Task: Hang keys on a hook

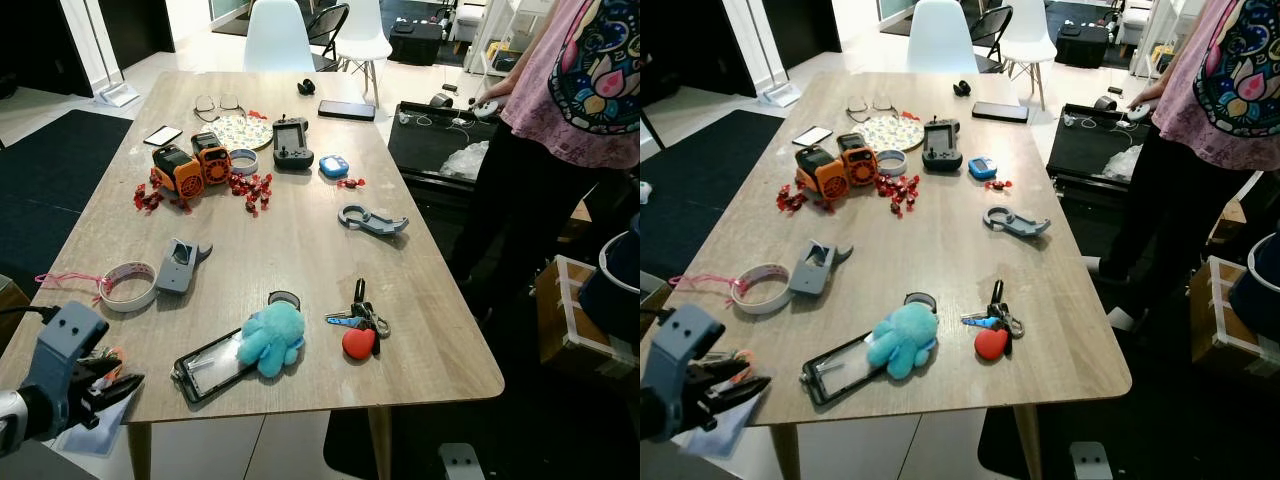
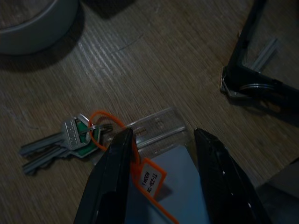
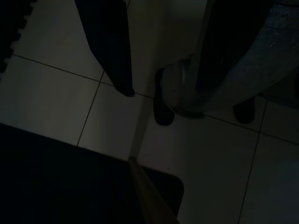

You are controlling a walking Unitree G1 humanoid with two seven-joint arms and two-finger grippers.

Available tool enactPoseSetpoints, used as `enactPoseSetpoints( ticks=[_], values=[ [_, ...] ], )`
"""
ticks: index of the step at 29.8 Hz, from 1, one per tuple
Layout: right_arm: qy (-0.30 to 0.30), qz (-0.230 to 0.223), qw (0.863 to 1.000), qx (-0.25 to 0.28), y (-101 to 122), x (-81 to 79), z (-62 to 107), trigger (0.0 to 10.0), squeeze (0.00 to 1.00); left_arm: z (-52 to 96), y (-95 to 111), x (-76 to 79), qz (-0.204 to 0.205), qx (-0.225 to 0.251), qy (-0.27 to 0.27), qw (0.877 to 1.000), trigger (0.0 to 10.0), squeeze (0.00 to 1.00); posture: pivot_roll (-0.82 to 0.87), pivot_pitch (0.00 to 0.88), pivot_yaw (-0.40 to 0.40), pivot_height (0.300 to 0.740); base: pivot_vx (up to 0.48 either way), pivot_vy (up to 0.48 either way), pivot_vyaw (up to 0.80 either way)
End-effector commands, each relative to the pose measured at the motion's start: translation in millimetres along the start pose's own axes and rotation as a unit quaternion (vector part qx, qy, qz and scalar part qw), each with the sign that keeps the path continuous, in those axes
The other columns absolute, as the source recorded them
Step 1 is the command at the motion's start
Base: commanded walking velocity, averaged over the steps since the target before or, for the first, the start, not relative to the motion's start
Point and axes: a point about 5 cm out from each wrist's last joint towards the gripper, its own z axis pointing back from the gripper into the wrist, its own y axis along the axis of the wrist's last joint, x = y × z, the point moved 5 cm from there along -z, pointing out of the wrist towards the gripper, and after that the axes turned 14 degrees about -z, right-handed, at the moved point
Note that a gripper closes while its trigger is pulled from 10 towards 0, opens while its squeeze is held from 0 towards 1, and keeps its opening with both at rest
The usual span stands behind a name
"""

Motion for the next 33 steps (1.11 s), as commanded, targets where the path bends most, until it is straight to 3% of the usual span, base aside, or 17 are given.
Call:
enactPoseSetpoints(
  ticks=[1,10,17,26,33],
  values=[
    [-0.003,0.000,1.000,-0.010,-5.3,2.5,1.0,10.0,0.00,2.4,-14.4,0.4,0.002,-0.040,-0.002,0.999,10.0,0.00,0.06,0.064,-0.031,0.740,0.000,0.000,0.00],
    [-0.004,0.000,1.000,-0.009,-4.9,3.7,1.3,10.0,0.00,-0.6,-14.3,-10.5,-0.008,-0.042,0.035,0.998,10.0,0.00,0.06,0.065,-0.032,0.740,0.000,0.000,0.00],
    [-0.003,-0.001,1.000,-0.009,-5.4,3.4,1.4,10.0,0.00,-10.7,3.5,-24.5,-0.049,-0.003,0.099,0.994,10.0,0.00,0.06,0.067,-0.029,0.740,0.000,0.000,0.00],
    [-0.003,-0.003,1.000,-0.009,-5.9,2.8,1.3,10.0,0.00,-14.3,14.9,-25.9,-0.058,0.024,0.111,0.992,10.0,0.00,0.06,0.067,-0.028,0.740,0.000,0.000,0.00],
    [-0.003,-0.002,1.000,-0.010,-6.7,2.5,1.4,10.0,0.00,-6.5,19.0,-25.3,-0.027,0.053,0.088,0.994,10.0,0.00,0.06,0.068,-0.028,0.740,0.000,0.000,0.00]
  ],
)
